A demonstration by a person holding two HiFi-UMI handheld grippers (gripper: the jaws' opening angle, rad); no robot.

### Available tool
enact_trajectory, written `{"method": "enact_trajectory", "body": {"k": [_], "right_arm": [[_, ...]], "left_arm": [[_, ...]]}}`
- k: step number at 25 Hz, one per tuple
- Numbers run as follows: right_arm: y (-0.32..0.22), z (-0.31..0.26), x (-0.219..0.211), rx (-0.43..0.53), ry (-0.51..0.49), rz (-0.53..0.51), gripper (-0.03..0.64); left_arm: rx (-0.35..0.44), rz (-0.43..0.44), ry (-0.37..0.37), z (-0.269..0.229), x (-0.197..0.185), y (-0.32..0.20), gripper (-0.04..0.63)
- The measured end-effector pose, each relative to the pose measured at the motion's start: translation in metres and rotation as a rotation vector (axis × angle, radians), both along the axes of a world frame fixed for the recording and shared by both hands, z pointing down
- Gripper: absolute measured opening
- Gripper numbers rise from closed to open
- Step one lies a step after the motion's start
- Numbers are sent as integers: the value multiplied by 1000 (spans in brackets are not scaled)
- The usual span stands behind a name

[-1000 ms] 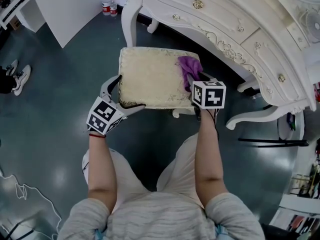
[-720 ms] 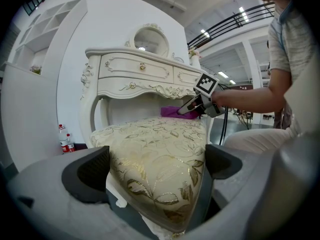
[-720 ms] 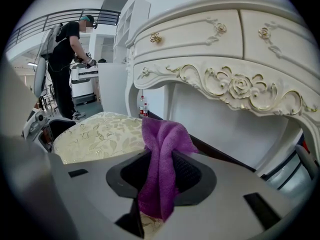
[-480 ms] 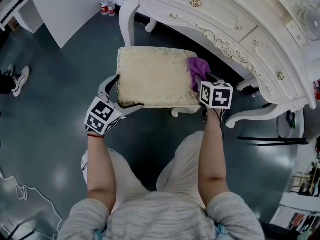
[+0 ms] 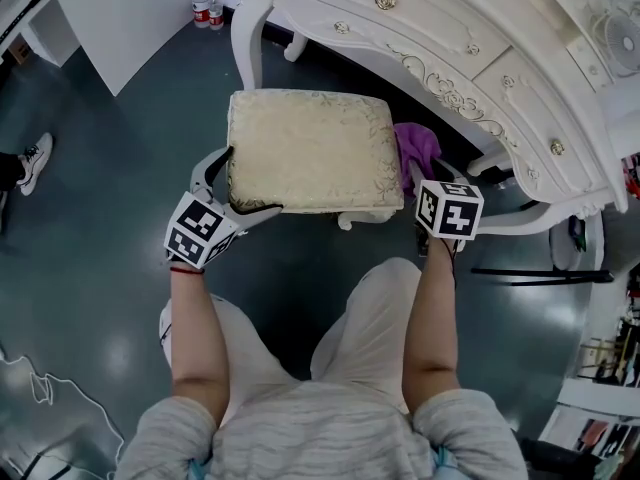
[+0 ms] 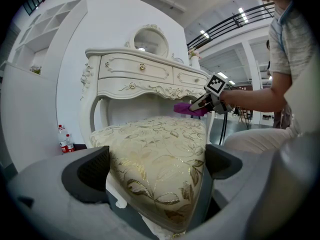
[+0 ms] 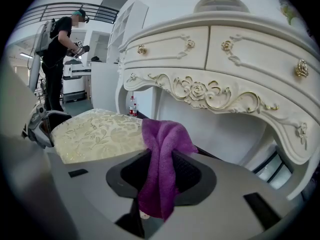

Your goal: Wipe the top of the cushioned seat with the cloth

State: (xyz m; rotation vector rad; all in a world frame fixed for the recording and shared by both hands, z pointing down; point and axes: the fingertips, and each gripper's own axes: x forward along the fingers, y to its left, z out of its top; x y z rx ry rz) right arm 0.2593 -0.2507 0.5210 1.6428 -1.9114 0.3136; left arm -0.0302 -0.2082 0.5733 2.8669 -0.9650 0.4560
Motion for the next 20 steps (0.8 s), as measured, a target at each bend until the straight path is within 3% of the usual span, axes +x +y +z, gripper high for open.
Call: {"method": "enact_trajectory", "body": {"k": [20], "right_arm": [[30,23,-20,-16,-37,25,124]], "left_arm": [[12,16,-20,2,0,2,589]]}}
